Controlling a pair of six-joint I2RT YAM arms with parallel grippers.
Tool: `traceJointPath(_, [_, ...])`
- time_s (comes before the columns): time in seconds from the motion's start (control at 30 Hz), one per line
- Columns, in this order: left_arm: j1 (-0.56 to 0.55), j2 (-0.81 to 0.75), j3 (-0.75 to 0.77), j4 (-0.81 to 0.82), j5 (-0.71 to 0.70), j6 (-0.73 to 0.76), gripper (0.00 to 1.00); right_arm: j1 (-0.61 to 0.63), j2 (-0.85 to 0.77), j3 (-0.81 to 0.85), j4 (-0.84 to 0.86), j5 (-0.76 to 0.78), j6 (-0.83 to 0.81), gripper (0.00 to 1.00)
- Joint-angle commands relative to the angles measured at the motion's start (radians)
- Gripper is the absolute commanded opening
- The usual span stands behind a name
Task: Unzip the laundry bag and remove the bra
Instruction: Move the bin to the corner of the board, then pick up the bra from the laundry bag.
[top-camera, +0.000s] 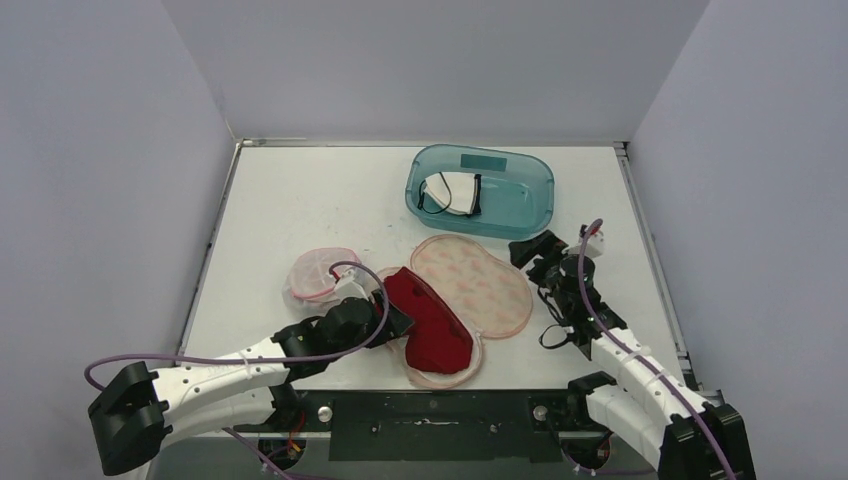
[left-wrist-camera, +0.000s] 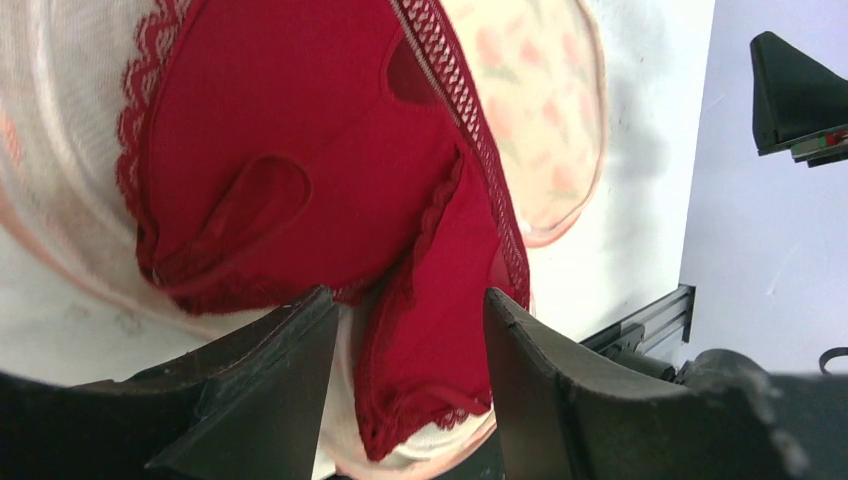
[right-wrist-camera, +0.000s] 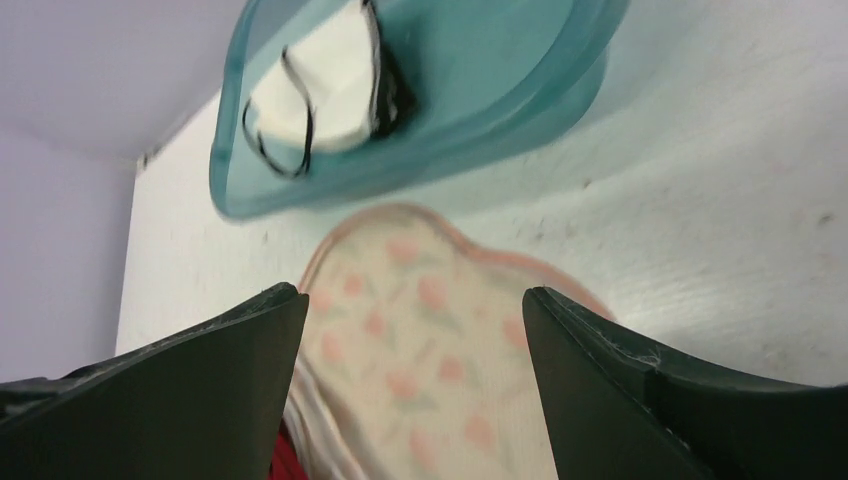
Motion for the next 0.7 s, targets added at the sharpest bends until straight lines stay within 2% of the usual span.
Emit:
traceJointPath(0.0, [-0.052, -0.045, 0.041, -0.173, -0.068, -0.045, 0.53, 0.132, -0.041, -0.049, 0.034, -0.196, -0.166, 0.8])
traceJointPath(0.1, [-0.066, -0.047, 0.023, -0.164, -0.078, -0.075, 0.52, 0.256, 0.005, -0.044, 0.069, -0.266, -0.226, 0.78])
traceJointPath(0.23, [-0.074, -0.049, 0.01, -0.01, -0.05, -0.07, 0.48, 0.354, 0.095, -0.052, 0.166, -0.285, -0.253, 0.77])
traceJointPath(0.4, [-0.085, 0.031, 0.037, 0.139, -0.023, -0.033, 0.46, 0.414, 0.26, -0.035, 0.317, -0.298, -0.243, 0.77])
traceJointPath(0.53, [-0.084, 0.103, -0.018, 0.281, -0.017, -0.048, 0.37, 0.426, 0.368, 0.011, 0.347, -0.315, -0.235, 0.76])
traceJointPath(0.67, [-0.083, 0.151, -0.024, 0.276, -0.046, -0.03, 0.3, 0.447, 0.428, 0.049, 0.354, -0.358, -0.245, 0.76])
